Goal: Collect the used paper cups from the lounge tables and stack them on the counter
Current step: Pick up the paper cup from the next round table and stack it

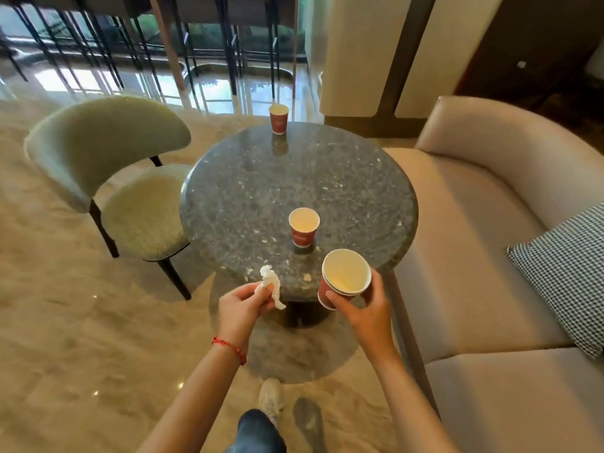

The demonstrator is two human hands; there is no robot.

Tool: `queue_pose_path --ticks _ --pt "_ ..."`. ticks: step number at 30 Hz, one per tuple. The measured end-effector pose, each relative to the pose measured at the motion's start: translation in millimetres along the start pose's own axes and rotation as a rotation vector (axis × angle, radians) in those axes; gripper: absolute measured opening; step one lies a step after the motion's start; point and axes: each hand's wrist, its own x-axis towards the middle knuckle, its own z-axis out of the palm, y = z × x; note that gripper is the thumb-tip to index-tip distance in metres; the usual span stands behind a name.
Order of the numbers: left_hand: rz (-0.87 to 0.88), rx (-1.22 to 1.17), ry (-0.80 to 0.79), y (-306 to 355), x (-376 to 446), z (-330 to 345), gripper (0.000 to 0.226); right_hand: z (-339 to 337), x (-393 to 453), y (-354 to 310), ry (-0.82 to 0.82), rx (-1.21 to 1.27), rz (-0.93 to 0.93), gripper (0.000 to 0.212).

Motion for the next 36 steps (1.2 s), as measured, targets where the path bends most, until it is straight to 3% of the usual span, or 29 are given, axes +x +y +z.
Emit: queue_pose_path --ticks 8,13,18,30,36 --pt "-0.017 0.02 0.002 33.9 86.0 9.9 0.018 47.2 103.6 -5.4 0.005 -0.022 -0.007 0.06" --pt "-0.057 0.04 0.039 37.9 115.5 15.5 0.006 63.7 149.3 0.2 -0.018 -0.041 0.012 0.067" --pt "-0.06 0.056 0.095 39.7 132.5 22.0 0.009 73.4 183.0 14.1 -0.071 -0.057 0.009 0.069" --pt "-0.121 0.026 0.223 24.6 144.0 14.7 0.007 84.3 191.6 66.2 -0.187 -0.206 0.023 0.07" --pt "-0.141 0.027 0.271 13.4 134.8 6.5 0.01 86.8 184.9 85.4 -0.254 -0.186 0.093 0.085"
